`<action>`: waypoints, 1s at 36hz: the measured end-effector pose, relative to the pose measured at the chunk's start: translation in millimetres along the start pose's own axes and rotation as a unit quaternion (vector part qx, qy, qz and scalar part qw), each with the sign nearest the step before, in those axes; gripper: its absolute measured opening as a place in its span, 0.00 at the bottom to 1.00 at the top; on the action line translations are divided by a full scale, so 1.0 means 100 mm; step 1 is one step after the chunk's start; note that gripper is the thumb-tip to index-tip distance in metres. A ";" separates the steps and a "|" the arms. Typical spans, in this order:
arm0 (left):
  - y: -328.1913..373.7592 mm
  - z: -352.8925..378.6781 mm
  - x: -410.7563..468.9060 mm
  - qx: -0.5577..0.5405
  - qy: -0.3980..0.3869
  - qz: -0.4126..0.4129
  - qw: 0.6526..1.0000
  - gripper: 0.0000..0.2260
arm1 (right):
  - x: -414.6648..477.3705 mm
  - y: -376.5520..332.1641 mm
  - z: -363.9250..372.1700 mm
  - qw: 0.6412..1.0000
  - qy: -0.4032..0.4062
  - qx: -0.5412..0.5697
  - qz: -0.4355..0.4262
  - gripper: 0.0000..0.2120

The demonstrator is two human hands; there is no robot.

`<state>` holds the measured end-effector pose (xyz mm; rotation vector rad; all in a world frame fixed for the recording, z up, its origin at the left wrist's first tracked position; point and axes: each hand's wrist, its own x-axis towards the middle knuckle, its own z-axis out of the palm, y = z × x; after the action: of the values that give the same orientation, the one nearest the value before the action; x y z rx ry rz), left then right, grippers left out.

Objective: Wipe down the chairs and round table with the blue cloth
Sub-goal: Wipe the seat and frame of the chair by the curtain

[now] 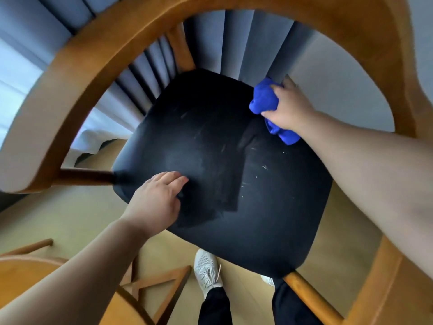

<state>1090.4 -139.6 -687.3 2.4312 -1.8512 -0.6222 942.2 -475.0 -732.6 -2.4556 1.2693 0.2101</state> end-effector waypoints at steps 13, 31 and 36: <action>0.03 -0.05 -0.02 -0.011 -0.010 0.015 1.000 0.23 | -0.33 -0.11 0.24 1.000 0.013 -0.013 -0.013 0.28; 0.00 -0.21 -0.30 -0.030 -0.027 0.001 0.999 0.21 | -2.55 -0.67 0.93 0.981 -0.094 -0.081 -0.148 0.38; 0.06 -0.24 -0.35 -0.035 -0.028 0.004 0.999 0.21 | -2.62 -0.66 0.85 0.977 -0.140 -0.056 -0.148 0.36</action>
<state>1085.4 -114.2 -653.9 2.3857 -1.8254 -0.7489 845.6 -209.4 -717.5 -2.5578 0.7828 0.5372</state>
